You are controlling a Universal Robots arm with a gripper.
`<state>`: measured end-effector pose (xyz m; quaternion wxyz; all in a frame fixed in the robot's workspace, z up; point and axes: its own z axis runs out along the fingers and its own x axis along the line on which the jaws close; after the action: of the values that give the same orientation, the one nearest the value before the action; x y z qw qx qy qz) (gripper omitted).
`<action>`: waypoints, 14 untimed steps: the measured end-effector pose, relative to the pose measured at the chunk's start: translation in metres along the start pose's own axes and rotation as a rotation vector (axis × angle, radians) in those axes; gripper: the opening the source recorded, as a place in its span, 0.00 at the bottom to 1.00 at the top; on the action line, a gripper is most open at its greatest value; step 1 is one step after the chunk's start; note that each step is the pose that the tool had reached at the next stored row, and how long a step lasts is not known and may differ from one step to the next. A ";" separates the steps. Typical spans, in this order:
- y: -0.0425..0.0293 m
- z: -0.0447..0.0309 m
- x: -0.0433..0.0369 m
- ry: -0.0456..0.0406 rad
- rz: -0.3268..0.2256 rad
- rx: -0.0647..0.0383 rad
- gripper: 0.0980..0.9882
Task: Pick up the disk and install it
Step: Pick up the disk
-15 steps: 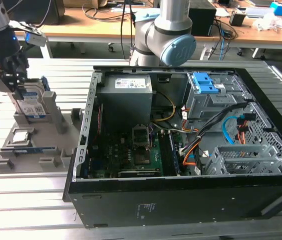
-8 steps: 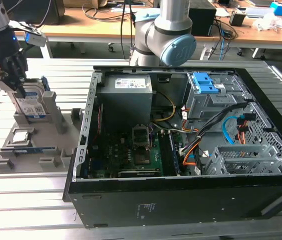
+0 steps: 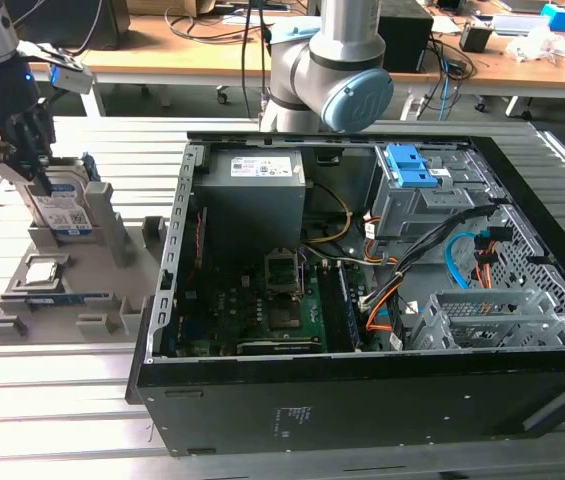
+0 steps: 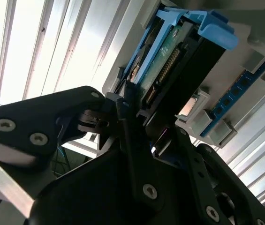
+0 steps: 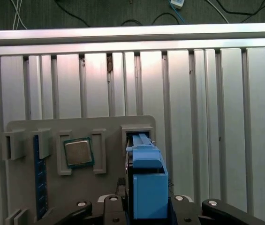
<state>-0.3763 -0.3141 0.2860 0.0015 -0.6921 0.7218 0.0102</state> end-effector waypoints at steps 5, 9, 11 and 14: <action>0.0000 0.0000 0.0004 0.0000 0.000 0.000 0.30; 0.0000 -0.0009 0.0005 0.0001 0.000 0.000 0.30; 0.0000 -0.0020 0.0004 0.0001 0.000 0.000 0.30; 0.0001 -0.0057 0.0004 0.0000 0.000 0.000 0.30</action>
<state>-0.3763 -0.3146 0.2916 0.0015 -0.6921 0.7218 0.0102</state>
